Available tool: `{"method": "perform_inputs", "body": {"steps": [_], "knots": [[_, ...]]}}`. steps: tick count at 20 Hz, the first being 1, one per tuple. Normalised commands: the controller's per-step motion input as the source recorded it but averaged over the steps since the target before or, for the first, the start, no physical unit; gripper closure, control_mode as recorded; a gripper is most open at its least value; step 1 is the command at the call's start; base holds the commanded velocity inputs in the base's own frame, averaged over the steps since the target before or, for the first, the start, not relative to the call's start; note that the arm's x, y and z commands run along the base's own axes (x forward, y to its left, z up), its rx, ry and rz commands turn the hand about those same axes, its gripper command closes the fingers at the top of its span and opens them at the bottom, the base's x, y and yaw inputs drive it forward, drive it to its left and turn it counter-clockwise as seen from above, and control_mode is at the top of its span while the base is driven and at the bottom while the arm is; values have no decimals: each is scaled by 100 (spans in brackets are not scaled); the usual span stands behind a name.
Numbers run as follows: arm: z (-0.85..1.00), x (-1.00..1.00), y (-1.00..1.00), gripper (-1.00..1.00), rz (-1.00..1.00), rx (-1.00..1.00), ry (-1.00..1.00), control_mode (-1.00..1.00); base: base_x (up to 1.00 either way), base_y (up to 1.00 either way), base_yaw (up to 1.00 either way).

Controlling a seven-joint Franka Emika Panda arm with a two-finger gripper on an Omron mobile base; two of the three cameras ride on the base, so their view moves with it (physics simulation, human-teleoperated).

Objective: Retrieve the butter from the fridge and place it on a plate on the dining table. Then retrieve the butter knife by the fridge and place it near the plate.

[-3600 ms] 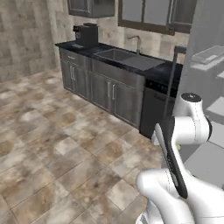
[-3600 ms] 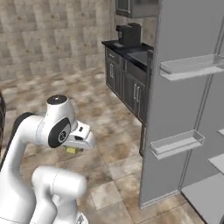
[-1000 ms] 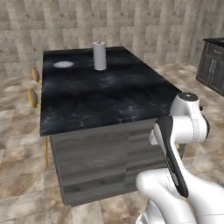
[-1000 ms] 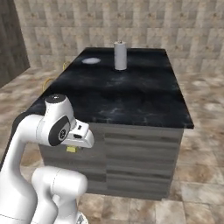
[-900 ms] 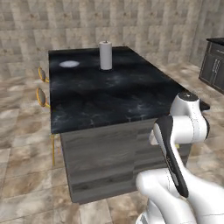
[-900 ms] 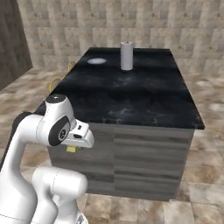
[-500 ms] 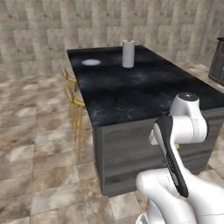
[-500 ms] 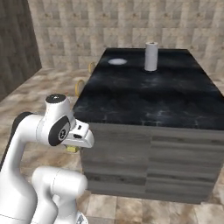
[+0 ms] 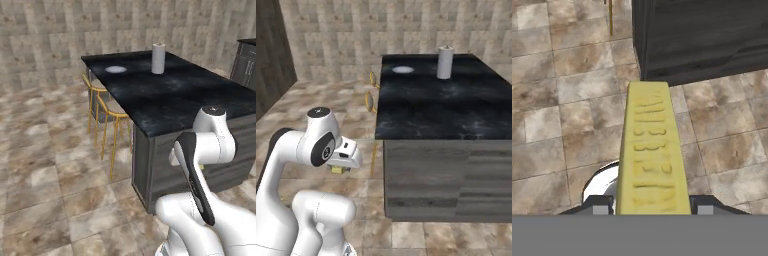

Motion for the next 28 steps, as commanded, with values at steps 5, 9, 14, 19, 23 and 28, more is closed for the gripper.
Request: {"method": "perform_inputs", "body": {"steps": [5,9,14,19,23,28], "knots": [[0,0,0,100,0,0,0,100,10,100,-39],[0,0,0,100,0,0,0,100,32,100,-42],[0,0,0,100,0,0,0,100,42,100,-38],[0,0,0,100,0,0,0,100,40,100,-37],[0,0,0,100,0,0,0,100,43,100,-38],[0,0,0,100,0,0,0,100,34,100,-37]]}}
